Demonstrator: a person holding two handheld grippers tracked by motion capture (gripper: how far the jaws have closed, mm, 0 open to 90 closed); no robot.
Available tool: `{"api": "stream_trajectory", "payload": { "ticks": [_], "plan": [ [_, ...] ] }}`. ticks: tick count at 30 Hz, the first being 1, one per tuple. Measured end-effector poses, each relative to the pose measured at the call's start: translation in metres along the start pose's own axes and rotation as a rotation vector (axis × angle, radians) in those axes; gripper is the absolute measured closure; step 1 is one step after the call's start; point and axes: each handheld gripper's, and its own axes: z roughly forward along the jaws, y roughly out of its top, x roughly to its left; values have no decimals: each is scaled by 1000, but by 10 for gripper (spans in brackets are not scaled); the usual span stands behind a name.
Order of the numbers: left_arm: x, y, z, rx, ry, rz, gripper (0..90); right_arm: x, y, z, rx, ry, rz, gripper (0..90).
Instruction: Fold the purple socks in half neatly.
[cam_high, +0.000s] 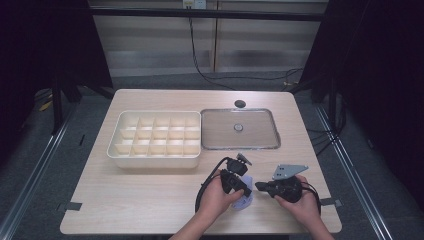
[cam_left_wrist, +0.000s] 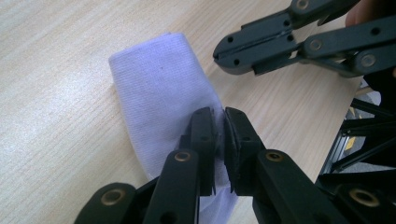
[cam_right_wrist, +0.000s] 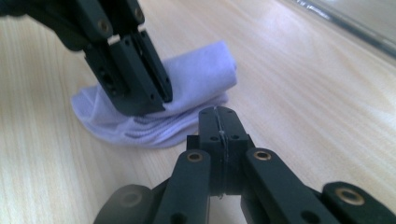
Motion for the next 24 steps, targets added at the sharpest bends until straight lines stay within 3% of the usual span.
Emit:
{"api": "stream_trajectory", "payload": {
  "ticks": [3, 12, 24],
  "plan": [
    [0, -3, 0, -16, 2, 7, 829, 1, 3, -1, -20, 3, 9, 900],
    [-2, -5, 0, -25, 17, 26, 827, -1, 9, -3, -7, -7, -15, 900],
    [-5, -8, 0, -45, 37, 43, 825, 0, 24, -2, -40, 20, -26, 900]
  ]
}}
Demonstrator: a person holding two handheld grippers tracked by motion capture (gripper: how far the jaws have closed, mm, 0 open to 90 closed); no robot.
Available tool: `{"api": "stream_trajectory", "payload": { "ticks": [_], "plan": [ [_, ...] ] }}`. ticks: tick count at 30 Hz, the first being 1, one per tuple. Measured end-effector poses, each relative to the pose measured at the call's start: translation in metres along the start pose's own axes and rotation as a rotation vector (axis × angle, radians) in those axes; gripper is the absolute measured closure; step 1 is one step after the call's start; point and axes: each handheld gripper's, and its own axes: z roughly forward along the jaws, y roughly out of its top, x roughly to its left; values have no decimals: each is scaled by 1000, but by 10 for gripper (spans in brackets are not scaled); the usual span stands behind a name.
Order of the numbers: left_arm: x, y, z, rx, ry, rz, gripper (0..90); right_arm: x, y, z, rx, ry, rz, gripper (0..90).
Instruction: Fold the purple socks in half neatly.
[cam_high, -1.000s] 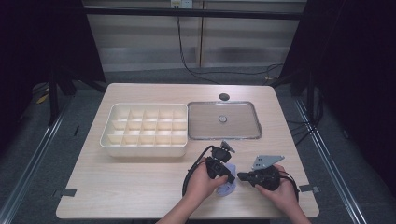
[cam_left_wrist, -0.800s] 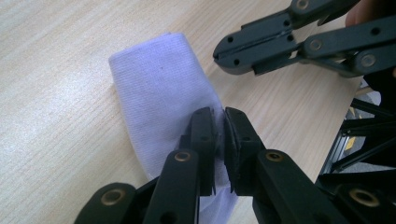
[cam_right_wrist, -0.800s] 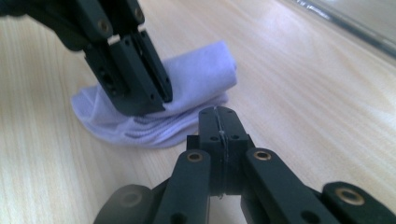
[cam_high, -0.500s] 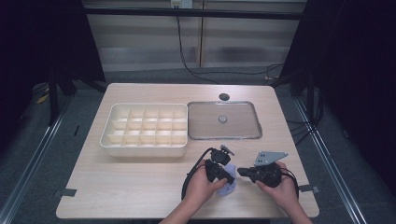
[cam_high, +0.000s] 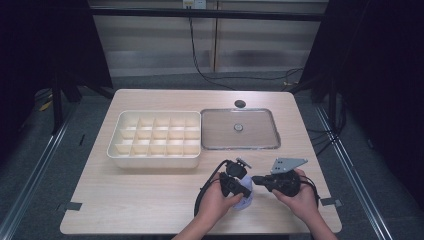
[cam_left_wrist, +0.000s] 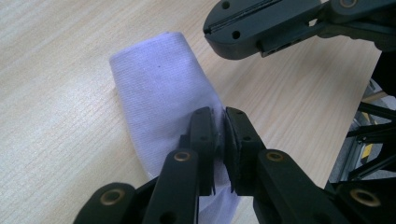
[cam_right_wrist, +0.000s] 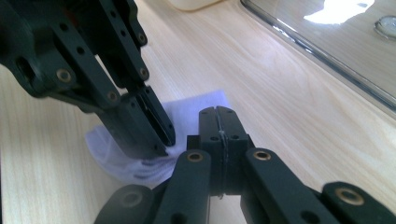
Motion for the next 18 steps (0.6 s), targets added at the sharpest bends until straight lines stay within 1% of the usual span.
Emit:
{"api": "stream_trajectory", "payload": {
  "ticks": [2, 4, 6, 9, 10, 12, 13, 14, 16, 18],
  "plan": [
    [0, 0, 0, -1, 0, 0, 824, 1, 3, 2, 0, 4, -6, 900],
    [-2, 0, 0, 0, 9, 4, 823, 2, 6, 5, 2, 7, -10, 900],
    [-3, 0, 1, -8, 12, 4, 817, 4, 10, 9, 11, 13, -24, 900],
    [-3, 1, 0, 0, 13, 8, 817, 6, 14, 17, 25, 13, -40, 900],
    [-3, 1, 0, -1, 13, 8, 817, 6, 14, 19, 26, 16, -34, 900],
    [-4, 0, 0, 1, 19, 9, 816, 5, 14, 25, 51, 9, -43, 900],
    [-4, 0, 0, -1, 21, 10, 811, 4, 12, 28, 66, 2, -37, 900],
    [-4, 0, 0, 1, 21, 17, 806, 3, 10, 31, 71, 2, -41, 900],
    [-5, 0, 0, 3, 24, 32, 799, 1, 7, 33, 62, 9, -20, 900],
    [-5, -1, 0, 9, 29, 37, 797, 0, 5, 34, 55, 12, 1, 900]
  ]
}}
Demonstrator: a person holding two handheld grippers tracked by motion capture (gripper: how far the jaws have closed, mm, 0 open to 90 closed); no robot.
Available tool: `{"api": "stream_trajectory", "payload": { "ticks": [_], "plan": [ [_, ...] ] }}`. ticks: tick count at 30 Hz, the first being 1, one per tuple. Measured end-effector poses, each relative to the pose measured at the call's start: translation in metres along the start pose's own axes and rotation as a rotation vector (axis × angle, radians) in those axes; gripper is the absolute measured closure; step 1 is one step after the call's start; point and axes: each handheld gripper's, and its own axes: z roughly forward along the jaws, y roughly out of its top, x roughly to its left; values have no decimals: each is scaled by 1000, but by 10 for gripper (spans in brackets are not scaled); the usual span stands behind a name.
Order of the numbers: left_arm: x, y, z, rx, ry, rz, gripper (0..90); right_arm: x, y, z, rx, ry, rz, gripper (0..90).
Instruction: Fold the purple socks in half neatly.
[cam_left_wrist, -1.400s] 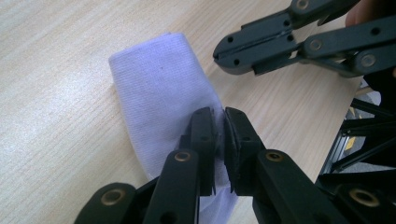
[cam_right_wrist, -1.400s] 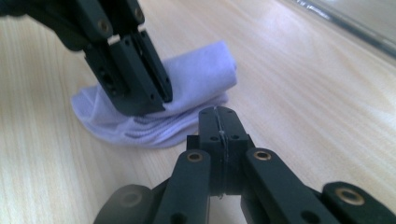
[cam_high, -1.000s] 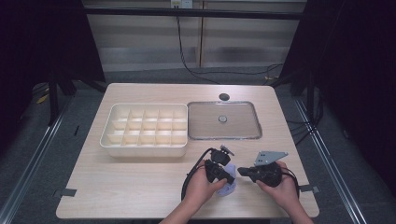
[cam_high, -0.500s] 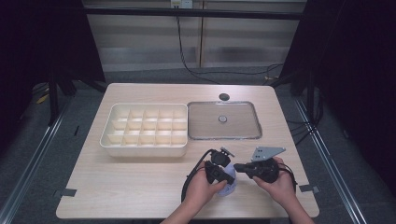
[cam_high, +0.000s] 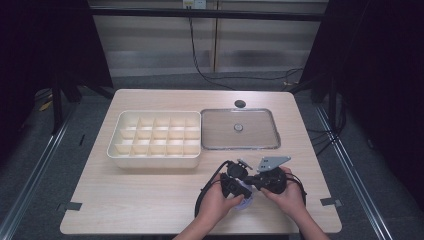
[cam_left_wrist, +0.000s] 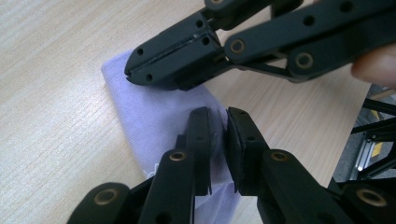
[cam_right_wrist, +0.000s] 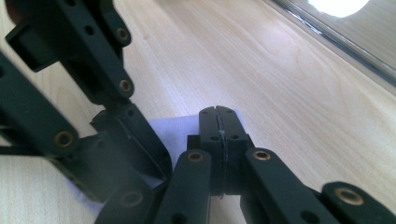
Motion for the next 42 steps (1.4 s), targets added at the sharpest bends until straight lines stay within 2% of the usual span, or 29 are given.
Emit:
{"api": "stream_trajectory", "payload": {
  "ticks": [8, 13, 16, 18, 19, 25, 27, 30, 34, 36, 38, 42],
  "plan": [
    [-1, 1, -4, 4, -36, -40, 734, -1, -4, 0, -17, 10, 12, 900],
    [0, 3, -16, 0, -56, -46, 722, -3, -7, -1, -34, 21, 33, 900],
    [3, 5, -27, -20, -46, -52, 756, -2, -7, -1, -32, 21, 33, 900],
    [5, 4, -31, -17, -45, -57, 835, -3, -7, -1, -33, 22, 34, 900],
    [5, 3, -30, -16, -44, -56, 867, -3, -7, -1, -35, 23, 34, 900],
    [3, -6, -8, 2, -50, -65, 835, -2, -8, -1, -34, 22, 39, 900],
    [2, -8, -3, 11, -50, -55, 843, -2, -8, -2, -35, 23, 39, 900],
    [0, -9, -1, 24, -26, -39, 893, -3, -9, -2, -39, 25, 42, 900],
    [-4, -9, -4, 26, -7, -25, 895, -2, -9, -1, -41, 21, 31, 900],
    [-6, -9, -8, 1, -31, -38, 894, -2, -9, -1, -40, 17, 31, 900],
    [-8, -10, -11, -4, -30, -39, 894, -2, -9, -1, -41, 19, 33, 900],
    [-4, -15, -1, 20, -32, -57, 900, -2, -8, -1, -38, 16, 24, 900]
  ]
}}
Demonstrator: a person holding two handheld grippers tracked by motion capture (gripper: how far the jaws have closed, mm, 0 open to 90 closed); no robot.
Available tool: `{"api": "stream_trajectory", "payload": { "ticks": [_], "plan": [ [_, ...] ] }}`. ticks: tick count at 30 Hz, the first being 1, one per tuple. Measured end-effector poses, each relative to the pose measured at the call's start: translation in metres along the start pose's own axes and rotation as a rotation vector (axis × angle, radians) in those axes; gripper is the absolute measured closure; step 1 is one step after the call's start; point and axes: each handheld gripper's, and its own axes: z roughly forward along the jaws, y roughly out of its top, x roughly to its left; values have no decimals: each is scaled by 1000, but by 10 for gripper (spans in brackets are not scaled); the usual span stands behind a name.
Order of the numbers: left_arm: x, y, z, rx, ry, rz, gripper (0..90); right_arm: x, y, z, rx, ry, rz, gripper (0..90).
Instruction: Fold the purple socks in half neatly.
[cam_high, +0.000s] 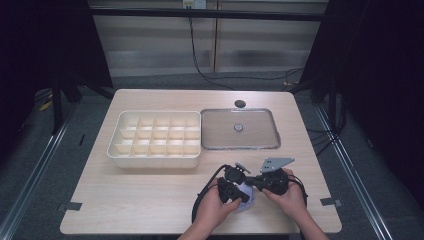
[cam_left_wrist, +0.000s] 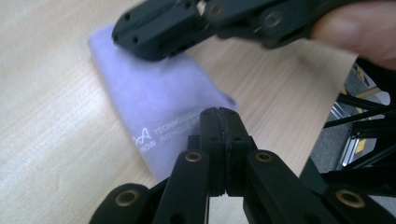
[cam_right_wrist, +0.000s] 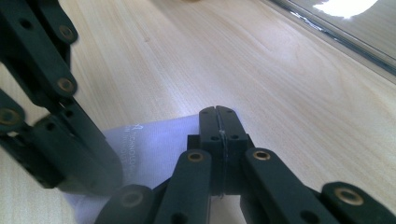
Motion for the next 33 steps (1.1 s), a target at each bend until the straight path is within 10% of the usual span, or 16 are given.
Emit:
{"api": "stream_trajectory", "payload": {
  "ticks": [33],
  "plan": [
    [36, -17, -30, 17, 28, -71, 862, 7, 15, 18, 9, -18, -23, 900]
  ]
}}
